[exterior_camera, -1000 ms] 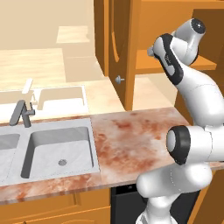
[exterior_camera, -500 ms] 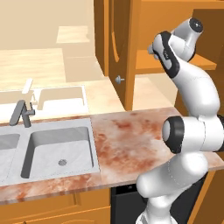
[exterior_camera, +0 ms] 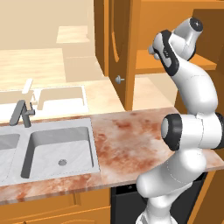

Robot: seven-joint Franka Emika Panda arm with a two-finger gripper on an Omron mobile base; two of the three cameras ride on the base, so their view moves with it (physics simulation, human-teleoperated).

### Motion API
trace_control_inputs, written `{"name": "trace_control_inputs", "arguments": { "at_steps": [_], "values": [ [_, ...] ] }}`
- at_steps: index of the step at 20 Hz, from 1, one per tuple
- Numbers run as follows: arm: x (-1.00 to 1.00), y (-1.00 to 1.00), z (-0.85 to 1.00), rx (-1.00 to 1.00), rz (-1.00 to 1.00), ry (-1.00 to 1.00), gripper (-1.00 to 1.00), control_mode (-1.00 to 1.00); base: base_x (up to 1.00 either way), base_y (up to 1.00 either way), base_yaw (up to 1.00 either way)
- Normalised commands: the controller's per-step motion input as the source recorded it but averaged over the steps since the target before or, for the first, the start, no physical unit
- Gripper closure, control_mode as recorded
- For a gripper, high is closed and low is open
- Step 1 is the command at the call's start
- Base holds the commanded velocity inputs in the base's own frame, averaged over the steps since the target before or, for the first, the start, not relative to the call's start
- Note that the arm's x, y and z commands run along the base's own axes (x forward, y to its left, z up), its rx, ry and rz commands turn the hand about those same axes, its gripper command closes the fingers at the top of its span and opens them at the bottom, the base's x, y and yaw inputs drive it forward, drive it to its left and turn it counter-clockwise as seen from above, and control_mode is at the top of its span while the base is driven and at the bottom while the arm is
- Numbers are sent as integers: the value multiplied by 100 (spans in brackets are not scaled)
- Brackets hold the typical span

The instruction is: Open the cabinet and move the ladle to the pot. Then close the cabinet.

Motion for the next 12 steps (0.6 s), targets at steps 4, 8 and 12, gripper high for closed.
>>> {"name": "trace_control_inputs", "arguments": {
  "at_steps": [4, 8, 12],
  "values": [
    [7, 0, -24, 0, 0, 2, -100, -100, 0, 0, 0],
    [21, 0, -21, 0, 0, 1, -100, -100, 0, 0, 0],
    [26, 0, -12, 0, 0, 1, -100, -100, 0, 0, 0]
  ]
}}
